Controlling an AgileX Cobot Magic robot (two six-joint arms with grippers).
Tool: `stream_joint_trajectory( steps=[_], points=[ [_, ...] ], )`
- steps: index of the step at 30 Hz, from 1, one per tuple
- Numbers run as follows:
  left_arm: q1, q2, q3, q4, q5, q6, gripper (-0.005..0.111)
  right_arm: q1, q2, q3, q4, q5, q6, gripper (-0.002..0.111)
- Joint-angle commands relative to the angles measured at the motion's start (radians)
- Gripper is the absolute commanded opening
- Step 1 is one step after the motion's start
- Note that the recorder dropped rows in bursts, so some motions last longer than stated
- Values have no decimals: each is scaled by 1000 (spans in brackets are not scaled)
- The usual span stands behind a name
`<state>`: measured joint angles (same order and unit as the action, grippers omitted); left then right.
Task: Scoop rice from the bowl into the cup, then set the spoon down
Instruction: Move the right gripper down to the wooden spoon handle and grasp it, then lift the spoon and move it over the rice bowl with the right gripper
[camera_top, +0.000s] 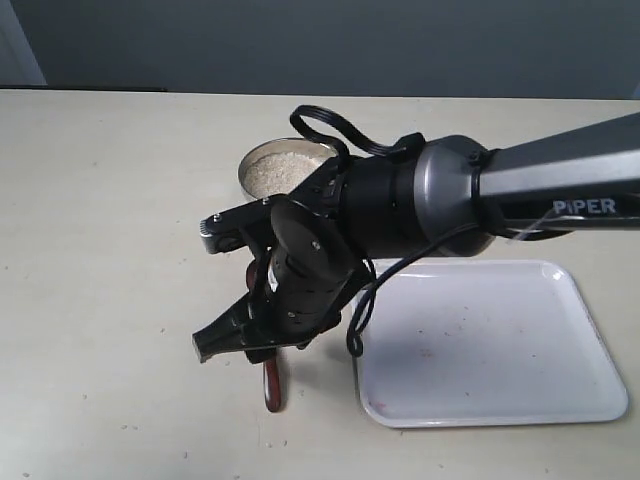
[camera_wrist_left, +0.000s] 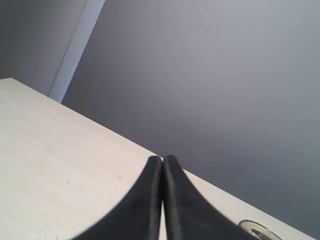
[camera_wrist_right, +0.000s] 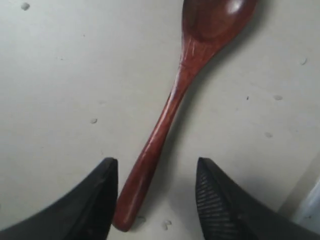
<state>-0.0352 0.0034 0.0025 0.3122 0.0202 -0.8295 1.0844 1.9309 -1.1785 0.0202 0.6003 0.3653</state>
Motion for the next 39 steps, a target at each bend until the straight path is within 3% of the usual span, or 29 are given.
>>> stream_joint_trajectory(
  steps=[1, 19, 22, 26, 39],
  points=[
    [3, -3, -3, 4, -13, 1, 0, -6, -1, -3, 19, -11, 3, 43],
    [3, -3, -3, 4, -13, 1, 0, -6, 87, -3, 94, 8, 3, 41],
    [3, -3, -3, 4, -13, 1, 0, -6, 89, -3, 98, 8, 3, 32],
    [3, -3, -3, 4, -13, 1, 0, -6, 89, -3, 98, 7, -26, 0],
    [3, -3, -3, 4, -13, 1, 0, -6, -42, -3, 14, 46, -332, -1]
  ],
)
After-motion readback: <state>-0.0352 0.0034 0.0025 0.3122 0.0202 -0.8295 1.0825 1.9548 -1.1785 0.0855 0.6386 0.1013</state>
